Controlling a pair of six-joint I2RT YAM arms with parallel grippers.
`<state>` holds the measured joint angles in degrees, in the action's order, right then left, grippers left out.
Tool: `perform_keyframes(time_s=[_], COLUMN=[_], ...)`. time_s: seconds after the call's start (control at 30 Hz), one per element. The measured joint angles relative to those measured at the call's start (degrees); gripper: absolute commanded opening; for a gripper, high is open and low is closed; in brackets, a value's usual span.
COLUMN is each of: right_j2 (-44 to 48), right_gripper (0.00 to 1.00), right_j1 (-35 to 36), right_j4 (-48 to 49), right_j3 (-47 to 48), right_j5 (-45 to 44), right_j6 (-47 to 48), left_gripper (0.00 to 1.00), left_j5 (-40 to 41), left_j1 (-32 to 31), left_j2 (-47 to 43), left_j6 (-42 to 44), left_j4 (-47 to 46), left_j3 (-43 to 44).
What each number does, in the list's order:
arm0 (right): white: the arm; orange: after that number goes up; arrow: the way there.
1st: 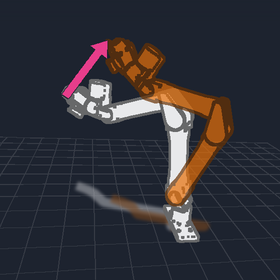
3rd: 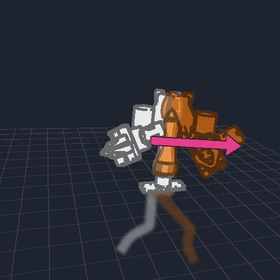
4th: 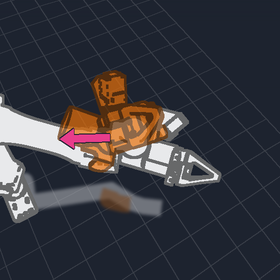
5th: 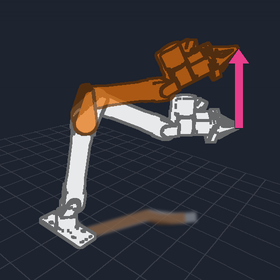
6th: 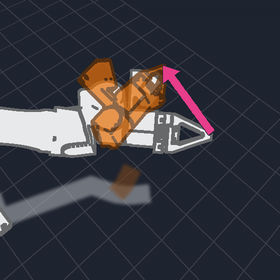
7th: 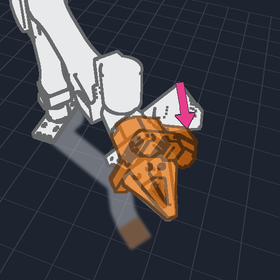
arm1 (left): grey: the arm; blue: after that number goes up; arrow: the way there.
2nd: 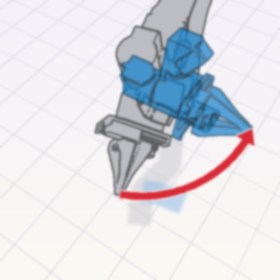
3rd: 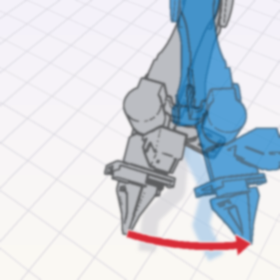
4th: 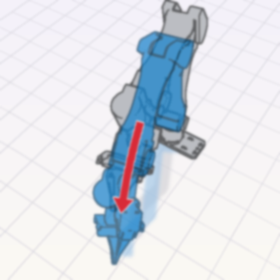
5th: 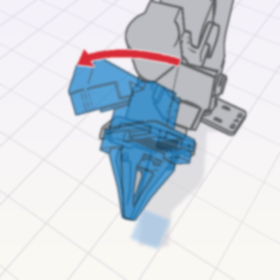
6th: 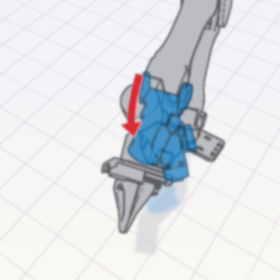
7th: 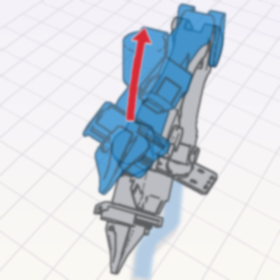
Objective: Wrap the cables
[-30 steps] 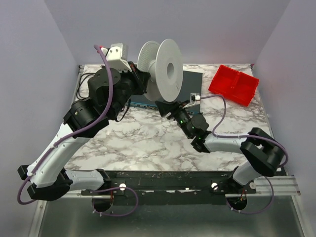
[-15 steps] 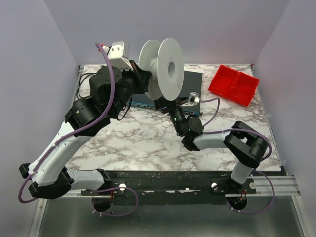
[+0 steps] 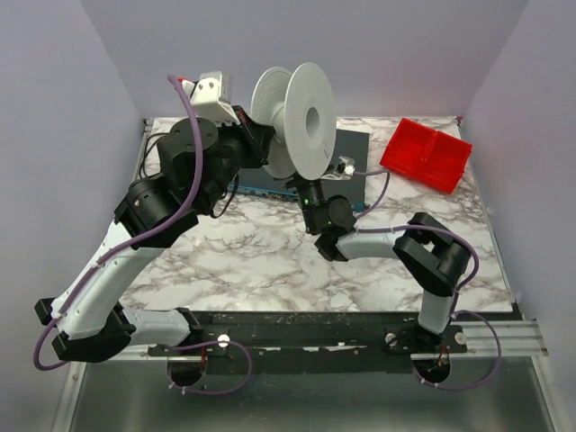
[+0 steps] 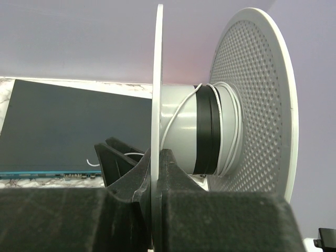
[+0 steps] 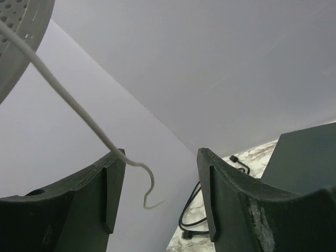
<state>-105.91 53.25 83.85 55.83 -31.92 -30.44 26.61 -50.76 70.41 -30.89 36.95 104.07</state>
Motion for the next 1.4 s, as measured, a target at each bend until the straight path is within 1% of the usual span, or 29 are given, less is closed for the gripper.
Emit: perform_keyframes(time_s=[0.1, 0.17, 0.23, 0.37, 0.4, 0.5, 0.6, 0.73, 0.93, 1.0, 1.1, 1.23, 1.4], right_j2=[-0.2, -0.3, -0.3, -0.2, -0.1, 0.9, 3.1, 7.8, 16.0, 17.6, 17.9, 18.6, 19.4], right_gripper=[0.55, 0.47, 0.34, 0.03, 0.01, 0.01, 0.01, 0.01, 0.01, 0.01, 0.01, 0.01, 0.01], right_j1=[0.0, 0.0, 0.0, 0.1, 0.2, 0.9, 2.5, 4.8, 5.8, 5.8, 5.8, 5.8, 5.8], right_j4=[-0.8, -1.4, -2.7, -5.7, -6.4, -10.1, -16.7, -30.1, -50.9, -58.3, -68.7, -79.8, -93.6], right_j3=[0.8, 1.3, 1.5, 1.5, 1.2, -1.0, -3.1, -3.3, -2.3, 0.0, 6.1, 13.0, 21.9], right_j5=[-0.3, -0.3, -0.2, 0.3, 0.6, 2.0, 3.7, 6.9, 11.2, 12.2, 13.5, 14.2, 13.0], right_j6=[-0.4, -0.8, -1.4, -3.1, -3.7, -5.6, -6.2, -7.0, -7.5, -7.0, -5.5, -3.3, 0.7], left_gripper=[0.0, 0.0, 0.0, 0.0, 0.0, 0.0, 0.0, 0.0, 0.0, 0.0, 0.0, 0.0, 0.0], left_j5=[0.0, 0.0, 0.0, 0.4, 0.7, 1.8, 3.9, 6.8, 10.8, 11.6, 12.5, 12.7, 12.4], left_j1=[0.0, 0.0, 0.0, 0.0, 0.0, 0.0, 0.0, 1.3, 5.5, 7.0, 8.8, 10.6, 11.9], left_j2=[0.0, 0.0, 0.0, 0.0, 0.0, 0.0, 1.2, 3.1, 5.1, 6.2, 8.2, 9.7, 9.9], left_j6=[0.0, 0.0, 0.0, 0.3, 0.5, 1.3, 3.1, 5.3, 9.0, 10.3, 12.3, 14.2, 15.5], left_j4=[0.2, 0.4, 0.6, 0.7, 0.7, 0.7, 1.2, 1.0, -0.9, -1.5, -2.4, -4.7, -6.0], left_j3=[0.3, 0.4, 0.4, 0.4, 0.4, 0.5, 2.7, 4.2, -0.2, -1.8, -3.0, -5.6, -9.6])
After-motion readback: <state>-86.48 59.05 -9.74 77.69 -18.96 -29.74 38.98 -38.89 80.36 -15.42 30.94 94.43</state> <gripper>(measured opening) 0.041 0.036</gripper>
